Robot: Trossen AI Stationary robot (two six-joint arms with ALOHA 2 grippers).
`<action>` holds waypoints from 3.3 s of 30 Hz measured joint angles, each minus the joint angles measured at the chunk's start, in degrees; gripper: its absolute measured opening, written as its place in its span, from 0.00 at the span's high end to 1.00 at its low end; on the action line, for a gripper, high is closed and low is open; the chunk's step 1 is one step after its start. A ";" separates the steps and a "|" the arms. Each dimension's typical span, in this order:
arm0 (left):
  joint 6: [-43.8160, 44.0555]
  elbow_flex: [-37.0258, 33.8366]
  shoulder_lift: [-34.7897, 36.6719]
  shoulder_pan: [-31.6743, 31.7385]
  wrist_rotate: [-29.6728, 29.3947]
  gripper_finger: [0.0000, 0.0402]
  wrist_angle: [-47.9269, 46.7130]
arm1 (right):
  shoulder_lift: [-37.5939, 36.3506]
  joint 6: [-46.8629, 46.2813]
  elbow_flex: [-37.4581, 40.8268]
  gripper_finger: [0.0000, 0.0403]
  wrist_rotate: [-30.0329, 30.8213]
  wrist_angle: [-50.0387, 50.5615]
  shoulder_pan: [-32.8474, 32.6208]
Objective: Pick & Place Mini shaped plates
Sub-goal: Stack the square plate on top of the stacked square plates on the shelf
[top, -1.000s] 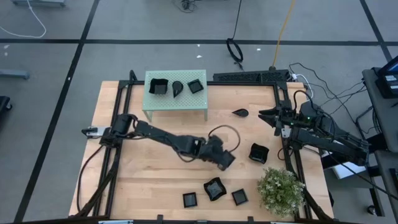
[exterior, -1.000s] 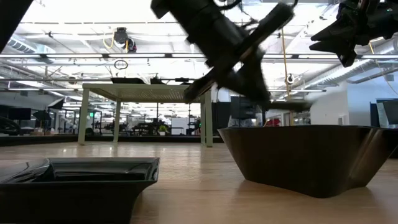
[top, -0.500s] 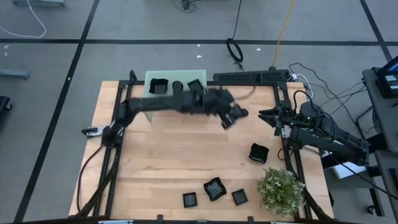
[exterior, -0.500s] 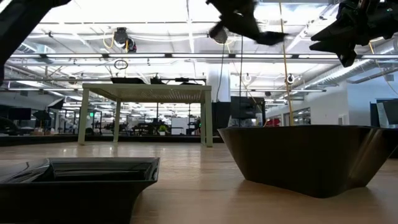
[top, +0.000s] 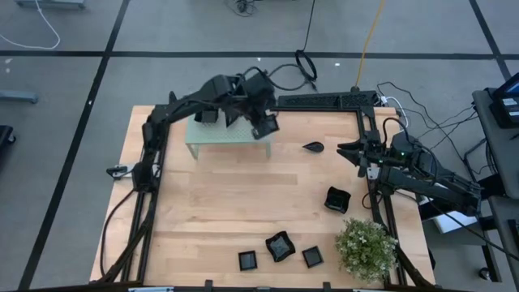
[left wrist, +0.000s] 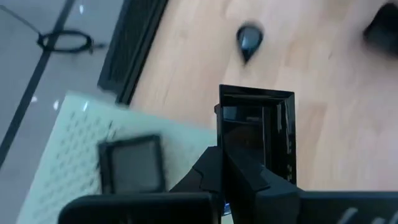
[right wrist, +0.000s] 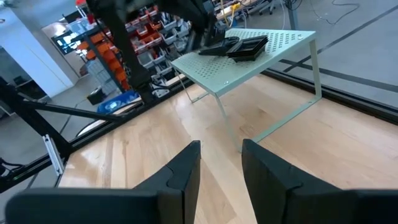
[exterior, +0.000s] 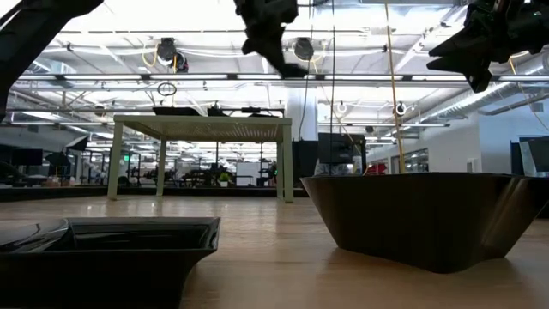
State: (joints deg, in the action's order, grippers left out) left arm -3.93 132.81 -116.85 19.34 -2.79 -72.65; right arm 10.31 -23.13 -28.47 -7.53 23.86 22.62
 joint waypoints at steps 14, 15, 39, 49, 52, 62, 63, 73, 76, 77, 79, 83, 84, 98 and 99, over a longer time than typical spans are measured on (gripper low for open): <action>-3.47 -3.91 0.43 8.76 2.11 0.99 -0.53 | -0.02 0.02 0.00 0.74 0.02 0.00 0.02; -3.45 -4.71 0.44 9.18 2.71 0.99 0.27 | -0.02 0.02 0.00 0.74 0.00 0.00 0.02; -2.61 -9.85 0.43 14.86 4.68 0.96 4.76 | -0.02 0.02 0.00 0.74 0.01 0.00 0.02; -3.89 -9.85 0.43 15.03 4.87 0.96 3.40 | -0.02 0.01 0.00 0.74 0.01 0.00 0.02; -3.89 -9.85 0.43 14.97 4.90 0.95 3.40 | -0.02 0.02 0.00 0.74 0.02 0.00 0.02; -3.74 -9.85 0.43 14.94 4.90 0.91 3.40 | -0.02 0.02 0.00 0.74 0.00 0.00 0.02; -3.71 -9.85 0.43 14.94 4.90 0.90 3.40 | -0.02 0.02 0.00 0.74 0.02 0.00 0.02; -5.06 -9.85 0.65 14.68 5.12 0.63 3.36 | -0.02 0.02 0.00 0.74 0.02 0.00 0.02; -4.52 -9.85 1.89 14.41 6.67 0.56 3.20 | -0.02 0.02 0.00 0.74 0.01 0.00 0.02; -4.26 -9.84 2.62 14.30 7.27 0.55 2.87 | -0.02 0.02 0.00 0.74 0.02 0.00 0.02; -3.22 -9.83 4.19 13.65 7.56 0.52 2.12 | -0.02 0.02 0.00 0.74 0.02 0.00 0.01; 0.02 -9.81 6.18 10.60 7.73 0.52 0.51 | -0.02 0.02 0.00 0.74 0.00 0.00 0.00; 0.87 -9.81 6.49 9.53 7.79 0.52 -0.18 | -0.02 0.02 0.00 0.74 0.00 0.00 0.01; 11.63 -9.83 6.22 -10.27 1.59 0.53 -6.16 | -0.02 0.02 0.00 0.74 0.00 0.00 0.01; 13.32 -9.83 6.24 -11.69 0.41 0.53 -6.46 | -0.02 0.02 0.00 0.74 0.01 0.00 0.02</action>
State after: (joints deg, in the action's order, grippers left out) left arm 9.40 122.98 -110.61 7.65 -2.38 -79.11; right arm 10.28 -23.11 -28.47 -7.52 23.86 22.63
